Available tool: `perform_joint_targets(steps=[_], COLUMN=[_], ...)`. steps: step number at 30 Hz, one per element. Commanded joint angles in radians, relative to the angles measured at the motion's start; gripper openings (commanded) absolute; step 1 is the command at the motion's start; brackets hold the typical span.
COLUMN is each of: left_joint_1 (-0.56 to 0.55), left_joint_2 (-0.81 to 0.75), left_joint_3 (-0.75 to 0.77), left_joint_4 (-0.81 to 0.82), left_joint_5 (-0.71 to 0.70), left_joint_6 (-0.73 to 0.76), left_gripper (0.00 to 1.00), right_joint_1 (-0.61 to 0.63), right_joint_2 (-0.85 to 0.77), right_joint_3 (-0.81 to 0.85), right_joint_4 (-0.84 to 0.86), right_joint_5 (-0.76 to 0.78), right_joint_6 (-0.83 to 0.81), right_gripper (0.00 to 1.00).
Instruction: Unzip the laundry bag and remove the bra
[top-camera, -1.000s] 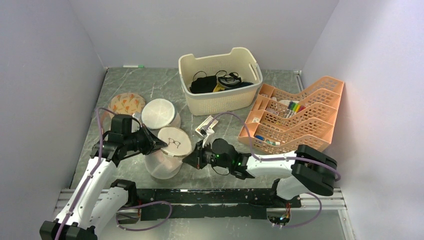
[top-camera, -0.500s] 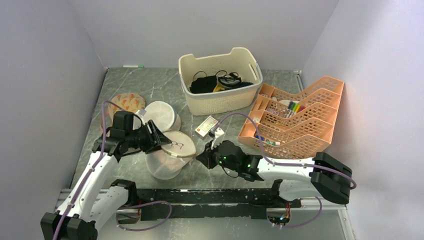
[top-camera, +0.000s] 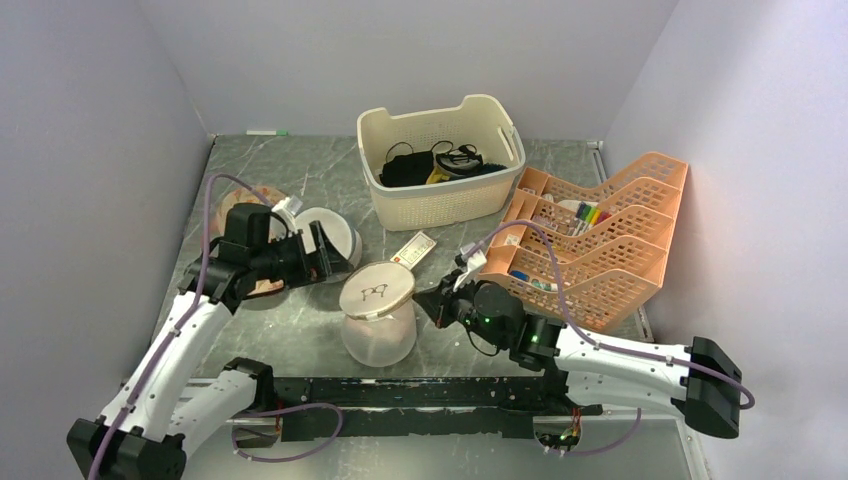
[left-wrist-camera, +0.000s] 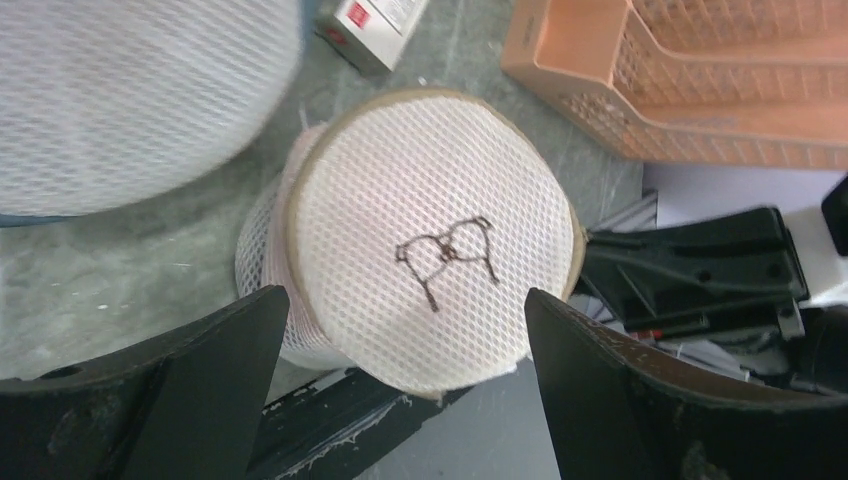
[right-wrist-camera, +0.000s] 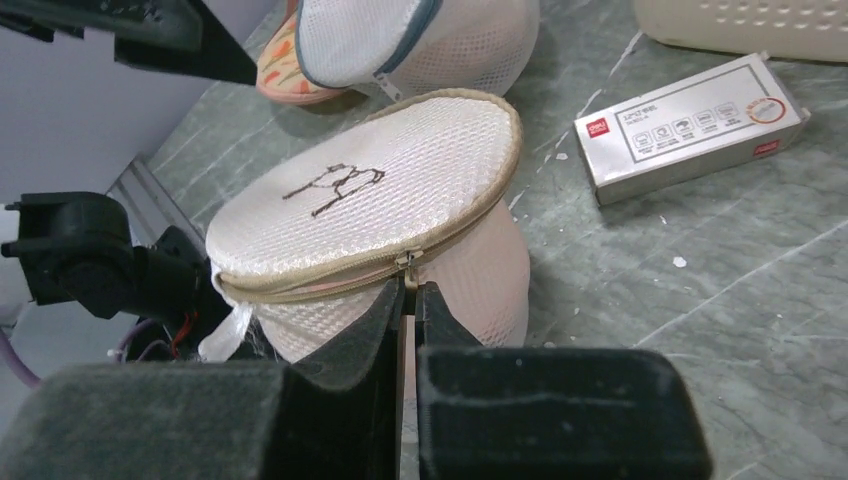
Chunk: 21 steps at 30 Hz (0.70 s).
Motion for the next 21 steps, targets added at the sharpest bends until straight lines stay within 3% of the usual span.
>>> perform_joint_targets(steps=[1,4,7,12,16,21], left_joint_1=[-0.141,-0.324,-0.528,-0.815,-0.935,-0.962], left_joint_2=[0.022,0.094,0.199,0.379,0.477,0.533], left_joint_3=[0.031,0.063,0.154,0.328,0.396,0.402], left_joint_4=[0.081,0.115,0.065,-0.068,-0.138,-0.131], left_joint_5=[-0.041,-0.147,-0.36,-0.748,-0.9,-0.912], left_joint_6=[-0.033,-0.077,-0.078,-0.049,-0.053,-0.064], left_gripper=[1.0,0.99,0.99,0.84,0.73,0.58], right_joint_1=[-0.004,-0.004,-0.004,-0.006,-0.005,-0.006], right_joint_2=[-0.019,0.012,0.031,-0.006,-0.044,-0.055], right_joint_3=[-0.038,-0.041,-0.024,-0.031,-0.048,-0.05], right_joint_4=[-0.007,0.03,0.009,-0.016,-0.014,-0.014], right_joint_5=[0.052,0.013,0.024,0.034,0.028,0.031], right_joint_6=[0.011,0.022,0.02,0.027,0.032,0.032], right_gripper=[0.0,0.0,0.0,0.0,0.0,0.0])
